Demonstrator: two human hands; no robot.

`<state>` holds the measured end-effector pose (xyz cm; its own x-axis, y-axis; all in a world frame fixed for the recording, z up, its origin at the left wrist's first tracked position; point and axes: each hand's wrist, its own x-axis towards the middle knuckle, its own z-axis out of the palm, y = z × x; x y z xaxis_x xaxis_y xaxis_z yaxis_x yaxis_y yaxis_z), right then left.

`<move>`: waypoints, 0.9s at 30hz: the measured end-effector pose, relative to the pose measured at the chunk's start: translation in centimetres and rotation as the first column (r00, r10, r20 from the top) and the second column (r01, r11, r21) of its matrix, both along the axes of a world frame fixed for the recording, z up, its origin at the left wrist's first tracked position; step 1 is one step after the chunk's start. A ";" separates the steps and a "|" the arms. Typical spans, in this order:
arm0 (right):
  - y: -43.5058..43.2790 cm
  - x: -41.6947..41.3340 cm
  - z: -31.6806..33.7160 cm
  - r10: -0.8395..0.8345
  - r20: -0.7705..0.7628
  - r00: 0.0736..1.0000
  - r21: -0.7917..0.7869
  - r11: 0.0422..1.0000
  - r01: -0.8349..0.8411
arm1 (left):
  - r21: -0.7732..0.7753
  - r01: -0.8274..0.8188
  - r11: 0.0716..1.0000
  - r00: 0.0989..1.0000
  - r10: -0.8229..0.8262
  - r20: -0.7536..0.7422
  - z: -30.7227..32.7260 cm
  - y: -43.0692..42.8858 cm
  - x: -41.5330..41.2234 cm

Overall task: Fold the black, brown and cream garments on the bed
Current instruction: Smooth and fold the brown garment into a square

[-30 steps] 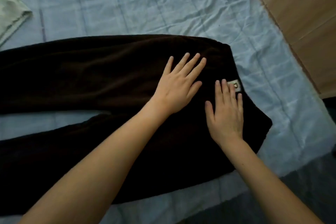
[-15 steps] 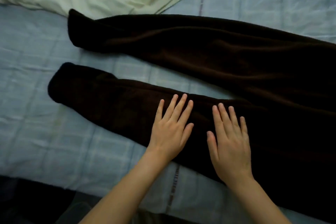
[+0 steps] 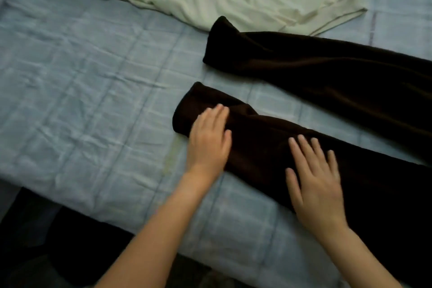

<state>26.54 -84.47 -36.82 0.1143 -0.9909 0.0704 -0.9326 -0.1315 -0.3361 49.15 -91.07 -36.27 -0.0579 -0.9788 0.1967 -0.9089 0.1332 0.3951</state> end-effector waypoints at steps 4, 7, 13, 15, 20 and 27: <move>-3.7 7.3 -1.5 0.026 -0.042 0.999 0.044 0.999 -0.024 | 0.189 -0.370 0.910 0.929 0.362 0.074 -0.3 -4.2 8.7; -4.9 9.3 -1.9 -0.046 -0.049 0.998 0.078 0.996 0.049 | 0.385 -0.219 0.896 0.873 0.356 -0.334 0.3 -5.5 10.5; -4.0 9.4 0.7 -0.060 0.060 0.996 -0.047 0.997 0.063 | 0.052 0.015 0.999 0.753 0.023 -0.657 6.6 -3.7 12.3; -4.7 9.5 1.4 -0.021 0.056 0.998 -0.078 0.997 0.025 | 0.047 0.013 0.999 0.762 0.021 -0.648 7.1 -3.6 13.4; -5.7 10.4 -1.0 0.033 -0.140 0.990 0.134 0.991 -0.014 | 0.397 -0.207 0.894 0.845 0.367 -0.388 0.5 -3.0 14.4; -5.6 10.3 -3.1 0.029 -0.148 0.989 0.084 0.996 -0.017 | 0.459 -0.156 0.875 0.734 0.413 -0.538 -1.6 -2.6 15.9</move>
<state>36.81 -90.04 -39.94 0.1404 -0.9896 -0.0307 -0.9701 -0.1313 -0.2042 65.03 -93.68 -37.88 0.2401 -0.9298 -0.2791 -0.4271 -0.3594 0.8297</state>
